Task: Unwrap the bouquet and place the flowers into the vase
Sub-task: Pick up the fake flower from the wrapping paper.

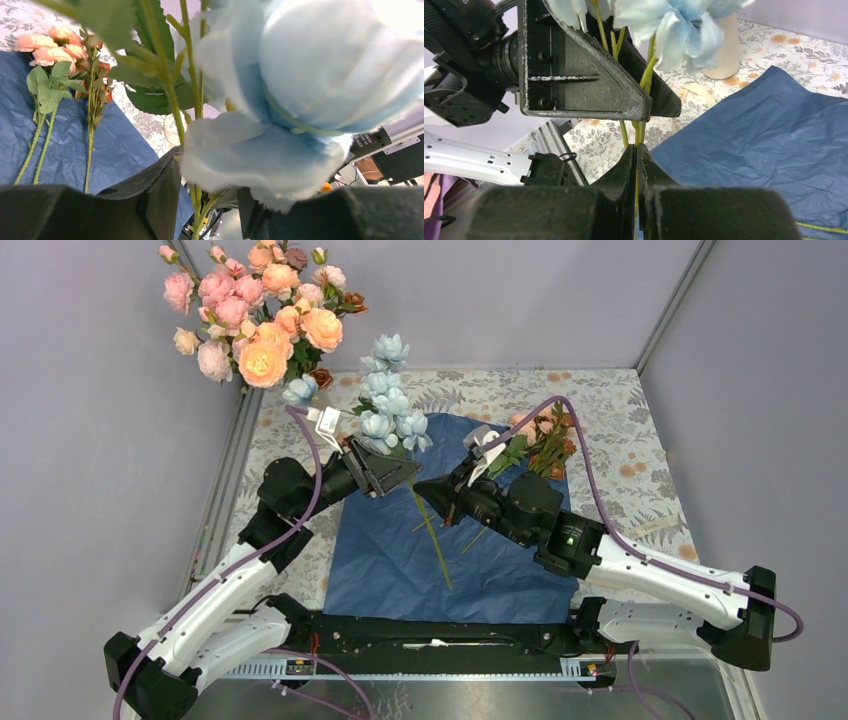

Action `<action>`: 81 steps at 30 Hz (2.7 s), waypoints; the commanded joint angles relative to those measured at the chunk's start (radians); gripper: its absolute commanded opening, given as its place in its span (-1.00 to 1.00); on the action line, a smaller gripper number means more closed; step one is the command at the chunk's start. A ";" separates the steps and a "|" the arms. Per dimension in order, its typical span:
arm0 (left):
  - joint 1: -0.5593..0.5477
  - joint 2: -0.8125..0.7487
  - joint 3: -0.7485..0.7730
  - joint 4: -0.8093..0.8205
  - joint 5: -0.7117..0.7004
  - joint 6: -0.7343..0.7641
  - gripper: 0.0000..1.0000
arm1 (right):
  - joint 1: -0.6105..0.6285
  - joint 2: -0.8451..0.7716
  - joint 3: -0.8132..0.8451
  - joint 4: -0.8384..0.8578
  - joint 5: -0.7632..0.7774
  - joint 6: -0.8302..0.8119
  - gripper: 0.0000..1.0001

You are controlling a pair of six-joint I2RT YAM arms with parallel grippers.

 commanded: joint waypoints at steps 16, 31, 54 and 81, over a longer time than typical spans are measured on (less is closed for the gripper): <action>-0.006 0.019 0.073 -0.039 -0.045 0.077 -1.00 | 0.017 -0.028 0.041 -0.024 0.084 -0.049 -0.68; 0.003 0.087 0.321 -0.439 -0.047 0.524 -1.00 | 0.017 -0.165 -0.048 -0.054 0.225 -0.093 0.61; 0.605 0.051 0.437 -0.273 0.077 0.656 -1.00 | -0.049 -0.385 -0.205 -0.161 0.542 -0.161 1.00; 0.767 0.039 0.165 0.481 -0.126 0.538 -1.00 | -0.080 -0.534 -0.284 -0.187 0.620 -0.160 0.99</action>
